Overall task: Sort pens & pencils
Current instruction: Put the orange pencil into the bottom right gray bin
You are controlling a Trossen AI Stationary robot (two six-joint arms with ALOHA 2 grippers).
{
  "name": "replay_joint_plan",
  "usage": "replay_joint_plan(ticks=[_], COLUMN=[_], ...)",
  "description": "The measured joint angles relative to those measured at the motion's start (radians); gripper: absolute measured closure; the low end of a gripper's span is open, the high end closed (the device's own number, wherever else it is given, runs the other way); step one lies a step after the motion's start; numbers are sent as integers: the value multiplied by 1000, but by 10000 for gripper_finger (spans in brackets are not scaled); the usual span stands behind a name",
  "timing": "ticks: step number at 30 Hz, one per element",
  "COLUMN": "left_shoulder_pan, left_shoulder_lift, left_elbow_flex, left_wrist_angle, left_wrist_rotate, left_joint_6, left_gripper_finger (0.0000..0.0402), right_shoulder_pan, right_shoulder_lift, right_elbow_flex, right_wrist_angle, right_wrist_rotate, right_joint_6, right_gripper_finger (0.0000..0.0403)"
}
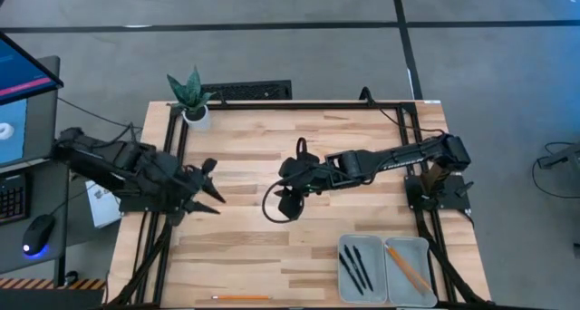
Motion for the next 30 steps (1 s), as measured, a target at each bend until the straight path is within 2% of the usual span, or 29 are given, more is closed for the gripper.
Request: replay_joint_plan(ticks=[6, 11, 16, 20, 25, 30], left_shoulder_pan=[-118, -170, -187, -189, -188, -186], left_shoulder_lift=[67, 154, 251, 322, 416, 515], left_elbow_flex=[0, 0, 0, 0, 0, 0], left_wrist_angle=[-69, -152, -153, -138, -130, -34], left_wrist_rotate=[-79, -151, -136, -106, -128, -88], left_joint_6=[-129, -200, -243, -297, -332, -339], left_gripper_finger=[262, 262, 262, 262, 262, 262], right_shoulder_pan=[-3, -2, 0, 10, 45, 93], right_shoulder_lift=[0, 0, 0, 0, 0, 0], right_elbow_flex=[0, 0, 0, 0, 0, 0], right_wrist_angle=[-1, -5, -51, -152, -236, -238], right_wrist_rotate=[0, -1, -3, -4, -5, -5], right_joint_6=[-73, -86, -130, -140, -182, -221], right_gripper_finger=[232, 232, 234, 234, 236, 235])
